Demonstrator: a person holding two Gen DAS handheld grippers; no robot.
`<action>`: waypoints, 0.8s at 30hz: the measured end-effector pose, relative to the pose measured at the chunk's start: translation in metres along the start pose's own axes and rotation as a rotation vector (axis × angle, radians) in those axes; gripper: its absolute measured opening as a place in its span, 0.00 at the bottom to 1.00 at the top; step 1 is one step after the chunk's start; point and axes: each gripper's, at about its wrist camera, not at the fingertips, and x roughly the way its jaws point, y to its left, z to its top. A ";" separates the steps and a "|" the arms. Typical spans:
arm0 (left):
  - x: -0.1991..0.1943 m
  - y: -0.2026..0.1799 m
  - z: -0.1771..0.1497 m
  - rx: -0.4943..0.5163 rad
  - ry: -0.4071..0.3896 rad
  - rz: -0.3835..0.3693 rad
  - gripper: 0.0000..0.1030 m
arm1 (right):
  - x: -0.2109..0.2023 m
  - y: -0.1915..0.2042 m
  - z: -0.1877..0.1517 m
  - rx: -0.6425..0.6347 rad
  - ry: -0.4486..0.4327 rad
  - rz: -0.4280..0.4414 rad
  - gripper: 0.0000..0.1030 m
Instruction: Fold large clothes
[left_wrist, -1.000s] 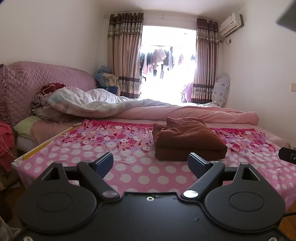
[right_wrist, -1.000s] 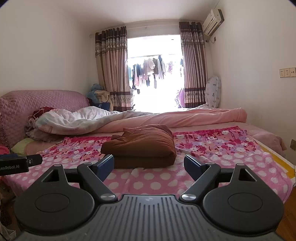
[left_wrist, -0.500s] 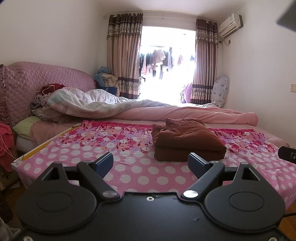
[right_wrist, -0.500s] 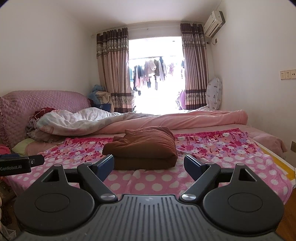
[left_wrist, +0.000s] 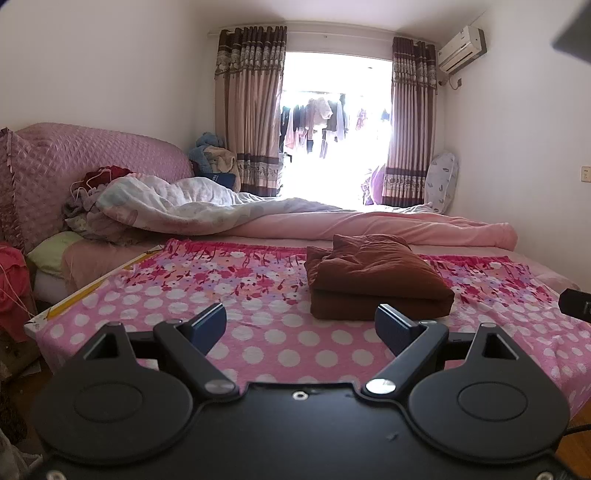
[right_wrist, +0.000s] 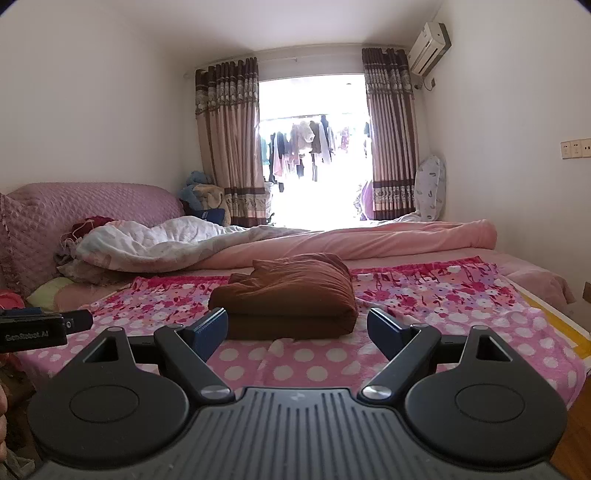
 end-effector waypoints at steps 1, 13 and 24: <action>0.000 0.000 0.000 0.001 0.000 0.000 0.87 | 0.000 0.001 0.001 0.001 0.001 0.001 0.97; -0.001 0.004 0.000 -0.008 0.003 0.003 0.87 | -0.001 0.002 0.001 0.002 -0.001 0.002 0.97; 0.000 0.005 -0.002 -0.010 0.009 0.000 0.87 | -0.001 0.004 0.000 0.004 0.000 0.004 0.97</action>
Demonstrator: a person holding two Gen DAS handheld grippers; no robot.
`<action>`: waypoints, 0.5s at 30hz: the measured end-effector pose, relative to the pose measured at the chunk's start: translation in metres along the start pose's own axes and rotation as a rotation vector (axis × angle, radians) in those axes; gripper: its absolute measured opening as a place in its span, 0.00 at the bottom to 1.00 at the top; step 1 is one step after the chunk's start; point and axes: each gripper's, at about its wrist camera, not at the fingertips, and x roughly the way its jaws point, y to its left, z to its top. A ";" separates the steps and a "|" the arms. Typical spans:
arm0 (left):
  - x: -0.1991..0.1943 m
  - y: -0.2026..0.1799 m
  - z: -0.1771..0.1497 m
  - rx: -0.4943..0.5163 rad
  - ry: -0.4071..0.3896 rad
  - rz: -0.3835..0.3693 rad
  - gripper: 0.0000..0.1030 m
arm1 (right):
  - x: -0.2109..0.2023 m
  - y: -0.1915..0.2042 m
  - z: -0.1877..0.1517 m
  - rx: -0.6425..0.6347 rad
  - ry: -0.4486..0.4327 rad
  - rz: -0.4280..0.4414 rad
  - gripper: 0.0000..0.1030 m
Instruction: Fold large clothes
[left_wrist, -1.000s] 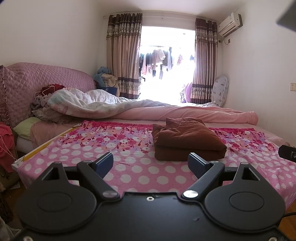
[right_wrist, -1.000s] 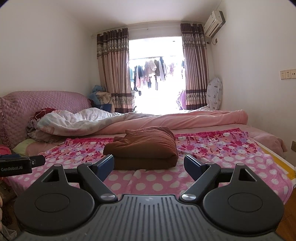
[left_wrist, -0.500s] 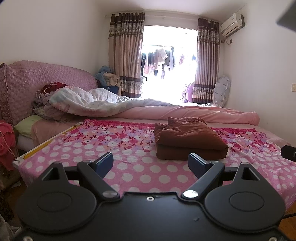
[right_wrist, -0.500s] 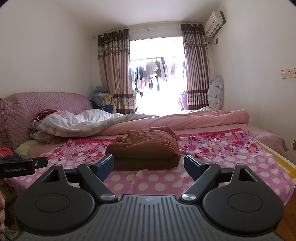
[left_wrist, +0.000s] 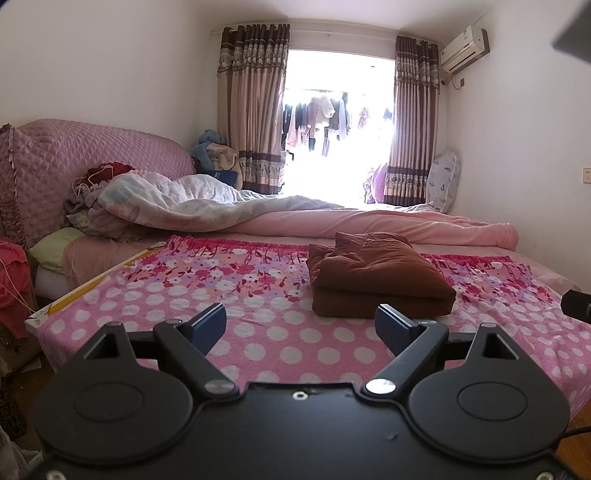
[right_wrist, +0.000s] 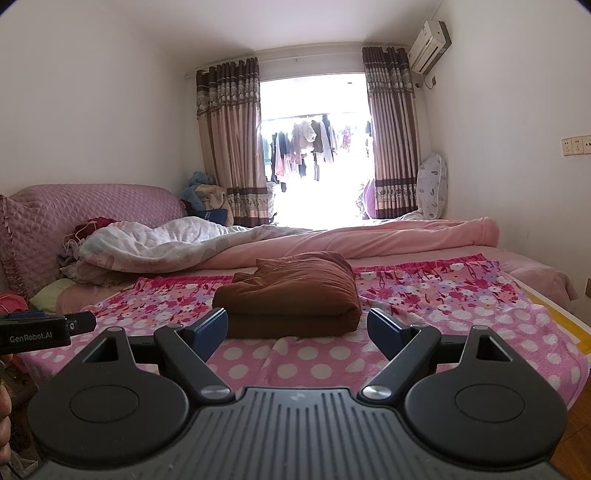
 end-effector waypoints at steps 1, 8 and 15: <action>0.000 0.000 0.000 0.000 0.001 0.000 0.87 | 0.000 0.000 0.000 0.001 0.000 0.000 0.97; 0.001 0.002 0.000 -0.004 0.001 0.001 0.87 | 0.000 0.002 -0.001 -0.003 -0.003 -0.001 0.97; 0.001 0.002 0.000 -0.003 0.005 -0.001 0.87 | 0.000 0.001 -0.001 -0.005 -0.002 0.000 0.97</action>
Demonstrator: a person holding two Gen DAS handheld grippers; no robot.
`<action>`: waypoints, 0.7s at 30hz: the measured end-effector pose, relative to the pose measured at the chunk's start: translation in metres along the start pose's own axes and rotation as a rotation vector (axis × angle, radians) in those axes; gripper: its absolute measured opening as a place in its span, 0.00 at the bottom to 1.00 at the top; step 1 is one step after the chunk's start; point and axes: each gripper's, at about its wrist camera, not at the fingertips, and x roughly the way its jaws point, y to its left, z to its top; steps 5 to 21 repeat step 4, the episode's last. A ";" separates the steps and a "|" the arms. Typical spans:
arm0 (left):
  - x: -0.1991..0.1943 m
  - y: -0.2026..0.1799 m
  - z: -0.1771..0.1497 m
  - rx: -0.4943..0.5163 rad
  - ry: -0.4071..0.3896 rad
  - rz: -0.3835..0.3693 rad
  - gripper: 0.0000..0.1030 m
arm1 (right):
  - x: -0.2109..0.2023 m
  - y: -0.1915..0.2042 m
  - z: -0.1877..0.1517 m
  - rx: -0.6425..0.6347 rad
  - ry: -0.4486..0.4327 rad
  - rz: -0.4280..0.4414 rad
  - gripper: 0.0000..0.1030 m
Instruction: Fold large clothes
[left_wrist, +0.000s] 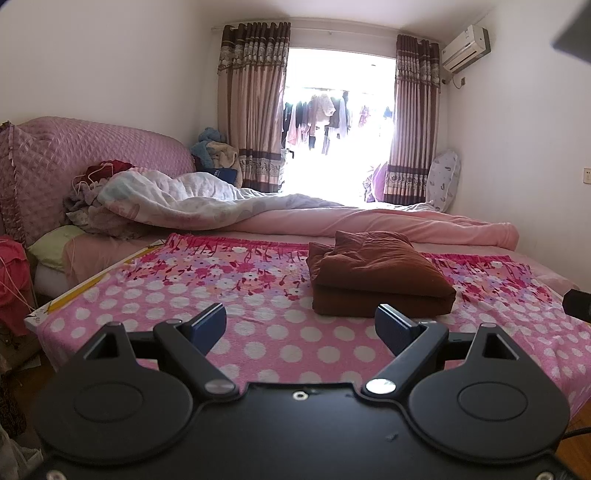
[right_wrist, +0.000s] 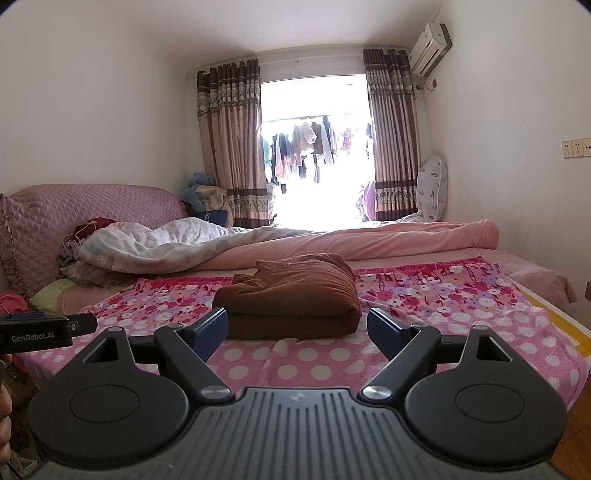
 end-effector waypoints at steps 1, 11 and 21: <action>0.000 0.000 0.000 0.000 0.001 0.000 0.87 | 0.000 0.000 0.000 0.000 -0.001 -0.001 0.97; 0.000 -0.001 0.000 0.007 0.002 0.003 0.87 | -0.001 0.001 0.001 -0.004 -0.002 0.001 0.97; 0.000 -0.001 0.000 0.007 0.002 0.003 0.87 | -0.001 0.001 0.001 -0.004 -0.002 0.001 0.97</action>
